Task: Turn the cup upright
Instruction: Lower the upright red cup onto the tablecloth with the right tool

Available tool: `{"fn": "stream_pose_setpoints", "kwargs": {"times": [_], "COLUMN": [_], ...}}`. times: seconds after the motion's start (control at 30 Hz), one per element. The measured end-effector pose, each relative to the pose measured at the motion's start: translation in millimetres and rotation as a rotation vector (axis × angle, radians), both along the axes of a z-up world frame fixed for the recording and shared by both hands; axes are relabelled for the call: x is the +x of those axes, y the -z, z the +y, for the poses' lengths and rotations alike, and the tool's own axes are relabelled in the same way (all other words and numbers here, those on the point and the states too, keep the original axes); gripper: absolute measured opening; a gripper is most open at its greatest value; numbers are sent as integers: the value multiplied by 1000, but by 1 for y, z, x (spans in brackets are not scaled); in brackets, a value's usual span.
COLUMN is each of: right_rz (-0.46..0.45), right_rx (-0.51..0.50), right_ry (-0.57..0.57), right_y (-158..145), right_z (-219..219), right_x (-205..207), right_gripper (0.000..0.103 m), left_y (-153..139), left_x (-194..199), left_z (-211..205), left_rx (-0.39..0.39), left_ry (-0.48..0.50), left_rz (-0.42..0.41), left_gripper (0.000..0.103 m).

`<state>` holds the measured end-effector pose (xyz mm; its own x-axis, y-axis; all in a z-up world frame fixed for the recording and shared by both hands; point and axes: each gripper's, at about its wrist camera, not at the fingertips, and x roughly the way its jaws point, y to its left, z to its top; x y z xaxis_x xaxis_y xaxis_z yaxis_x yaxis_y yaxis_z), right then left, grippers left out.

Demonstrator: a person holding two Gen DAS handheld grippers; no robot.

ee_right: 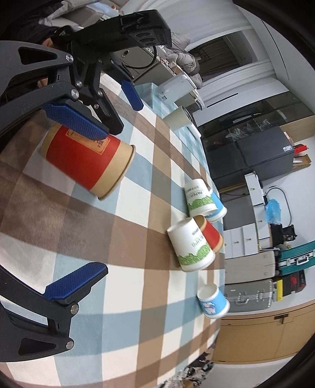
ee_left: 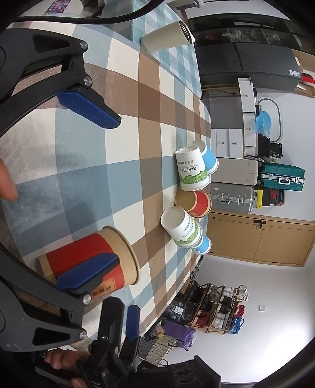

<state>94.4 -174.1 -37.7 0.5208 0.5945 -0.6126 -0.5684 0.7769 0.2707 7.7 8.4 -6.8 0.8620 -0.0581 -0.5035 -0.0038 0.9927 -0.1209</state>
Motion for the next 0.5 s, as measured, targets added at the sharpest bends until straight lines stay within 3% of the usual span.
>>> {"fn": "stream_pose_setpoints", "kwargs": {"times": [0.23,0.5], "right_rz": [106,261], "right_rx": [45,118], "right_ry": [-36,-80], "right_y": [7,16], "right_z": [6,17], "right_x": [9,25], "right_gripper": [102,93], "left_y": [5,6], "left_x": [0,-1], "left_z": [4,5], "left_rx": [9,14], "left_ry": [-17,-23], "left_rz": [1,-3], "left_gripper": [102,102]}}
